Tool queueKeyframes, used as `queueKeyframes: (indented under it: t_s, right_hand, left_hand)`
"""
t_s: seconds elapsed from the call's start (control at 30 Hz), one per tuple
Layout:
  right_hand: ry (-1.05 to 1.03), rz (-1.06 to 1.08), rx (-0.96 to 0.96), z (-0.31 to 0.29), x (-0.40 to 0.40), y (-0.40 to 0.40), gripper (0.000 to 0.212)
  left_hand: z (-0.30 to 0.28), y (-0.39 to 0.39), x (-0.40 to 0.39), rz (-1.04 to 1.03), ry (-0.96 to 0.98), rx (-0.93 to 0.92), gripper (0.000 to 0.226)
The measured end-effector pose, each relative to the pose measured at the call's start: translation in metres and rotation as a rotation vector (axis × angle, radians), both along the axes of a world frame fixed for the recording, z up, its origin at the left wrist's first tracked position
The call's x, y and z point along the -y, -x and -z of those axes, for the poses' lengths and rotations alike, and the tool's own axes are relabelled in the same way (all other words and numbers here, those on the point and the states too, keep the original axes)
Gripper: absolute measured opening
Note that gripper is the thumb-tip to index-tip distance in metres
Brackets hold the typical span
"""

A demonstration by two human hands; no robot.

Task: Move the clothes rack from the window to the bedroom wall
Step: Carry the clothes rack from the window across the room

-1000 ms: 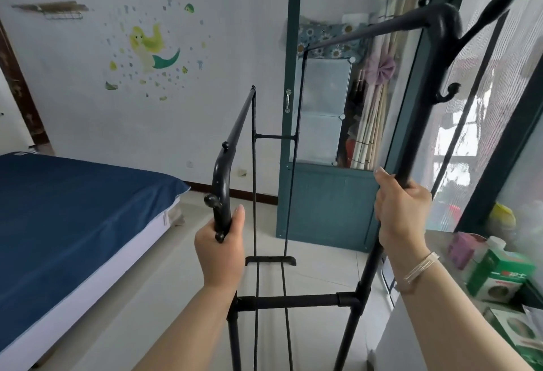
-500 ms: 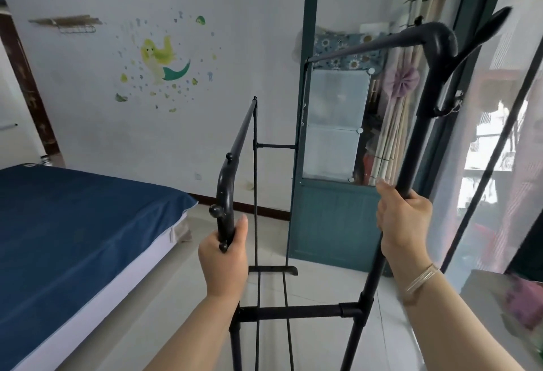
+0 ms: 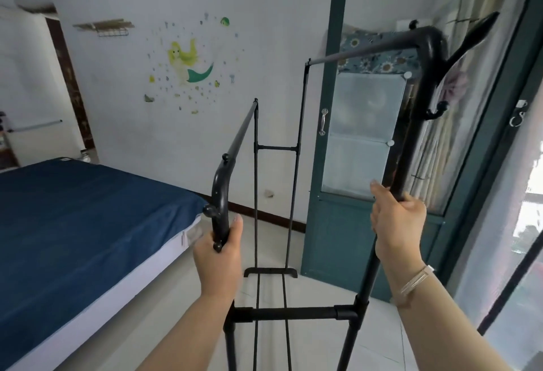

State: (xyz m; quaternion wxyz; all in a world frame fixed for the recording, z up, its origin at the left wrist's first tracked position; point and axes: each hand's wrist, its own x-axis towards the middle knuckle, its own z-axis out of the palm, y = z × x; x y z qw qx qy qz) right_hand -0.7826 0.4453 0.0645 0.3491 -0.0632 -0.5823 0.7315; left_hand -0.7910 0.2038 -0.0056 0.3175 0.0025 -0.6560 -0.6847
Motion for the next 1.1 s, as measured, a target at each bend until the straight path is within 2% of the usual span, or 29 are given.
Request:
queueKeyframes:
  t_s: [0.1,0.2,0.27,0.47,0.8,1.1]
  right_hand:
    - [-0.003,-0.022,0.010,-0.001,-0.009,0.021,0.049]
    - [0.013,-0.030,0.001,-0.001,-0.017,0.040,0.052]
    - [0.010,-0.037,0.003,-0.002,-0.021,0.057,0.050]
    - [-0.004,-0.037,0.014,-0.003,-0.023,0.104,0.049]
    - [-0.007,-0.035,0.013,-0.002,-0.001,0.196,0.049]
    - [0.012,-0.079,-0.005,-0.001,0.013,0.264,0.049]
  left_hand:
    - [0.003,0.020,-0.009,-0.028,0.021,-0.030,0.045]
    - [0.006,0.039,-0.016,-0.049,0.033,-0.021,0.051]
    - [0.007,0.055,-0.020,-0.068,0.031,-0.014,0.055]
    - [0.004,0.099,-0.022,-0.063,0.024,-0.010,0.043]
    - [0.007,0.191,-0.002,-0.043,0.004,-0.028,0.053]
    - [0.005,0.248,0.012,-0.048,-0.007,-0.024,0.044]
